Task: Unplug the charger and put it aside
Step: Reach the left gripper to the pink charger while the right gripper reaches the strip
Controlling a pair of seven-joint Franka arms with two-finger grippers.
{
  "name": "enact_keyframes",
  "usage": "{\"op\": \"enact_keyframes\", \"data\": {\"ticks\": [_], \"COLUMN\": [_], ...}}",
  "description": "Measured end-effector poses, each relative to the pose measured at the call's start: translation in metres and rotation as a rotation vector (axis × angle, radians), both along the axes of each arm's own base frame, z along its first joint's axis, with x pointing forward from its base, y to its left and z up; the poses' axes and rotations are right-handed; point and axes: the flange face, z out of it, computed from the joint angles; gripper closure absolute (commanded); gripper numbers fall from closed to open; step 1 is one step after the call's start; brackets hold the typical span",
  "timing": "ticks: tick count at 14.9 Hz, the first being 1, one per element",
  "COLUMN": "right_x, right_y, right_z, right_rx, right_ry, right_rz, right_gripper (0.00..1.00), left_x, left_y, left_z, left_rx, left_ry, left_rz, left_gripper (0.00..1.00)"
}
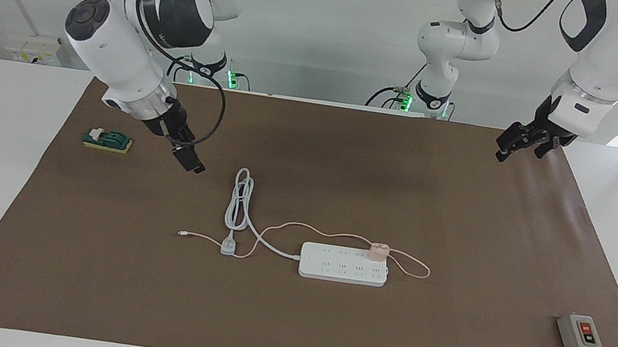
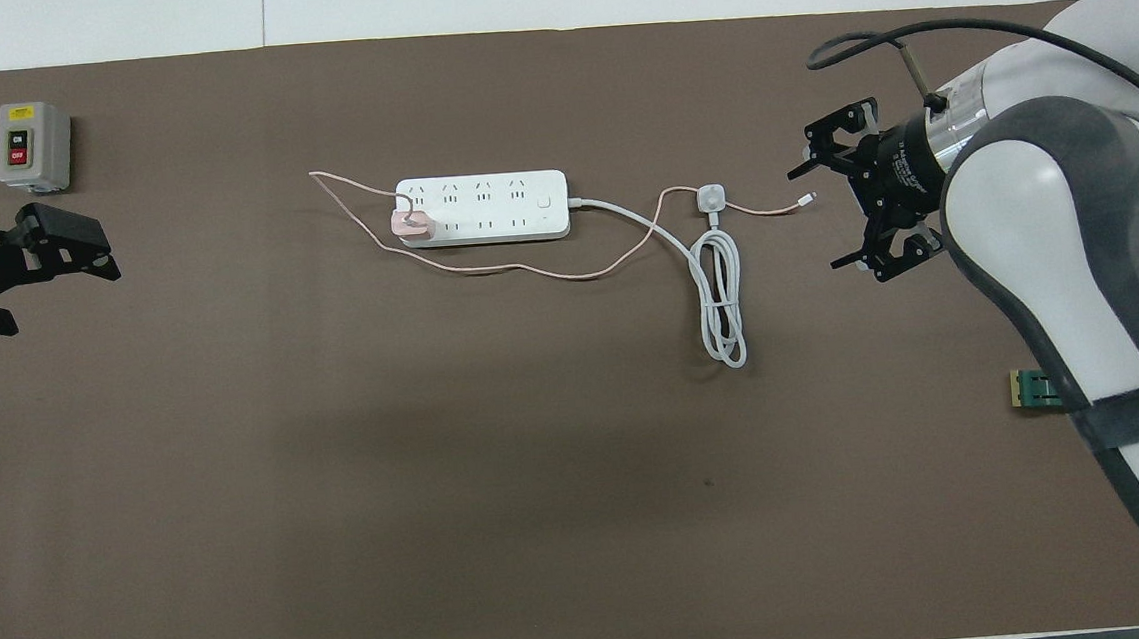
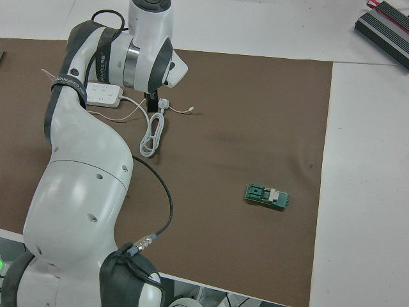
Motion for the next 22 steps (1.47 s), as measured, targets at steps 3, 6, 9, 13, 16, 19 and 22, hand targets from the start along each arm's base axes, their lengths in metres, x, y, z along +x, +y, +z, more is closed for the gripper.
{"op": "enact_keyframes", "data": {"ticks": [3, 6, 9, 13, 16, 19, 22], "right_x": [0.007, 0.01, 0.013, 0.029, 0.041, 0.055, 0.068], "right_y": [0.007, 0.021, 0.038, 0.071, 0.106, 0.123, 0.127], "right_z": [-0.007, -0.008, -0.018, -0.055, -0.071, -0.088, -0.102], "right_rx": [0.014, 0.041, 0.064, 0.11, 0.097, 0.089, 0.094], "right_ry": [0.01, 0.019, 0.034, 0.045, 0.033, 0.028, 0.0], "right_rz": [-0.094, -0.182, -0.236, -0.265, -0.228, -0.22, -0.242], "right_gripper": [0.0, 0.0, 0.0, 0.0, 0.0, 0.0, 0.0], "left_x": [0.004, 0.007, 0.016, 0.047, 0.062, 0.078, 0.092], "left_y": [0.0, -0.022, -0.081, -0.154, -0.161, -0.165, -0.169], "left_z": [0.004, -0.007, -0.035, -0.093, -0.121, -0.132, -0.139], "left_rx": [-0.004, 0.002, 0.037, 0.026, 0.033, 0.024, -0.002], "left_ry": [-0.031, -0.012, 0.002, -0.009, 0.009, 0.004, -0.016], "left_rz": [0.122, 0.251, 0.396, 0.6, 0.696, 0.838, 0.941], "left_gripper": [0.0, 0.0, 0.0, 0.0, 0.0, 0.0, 0.0]}}
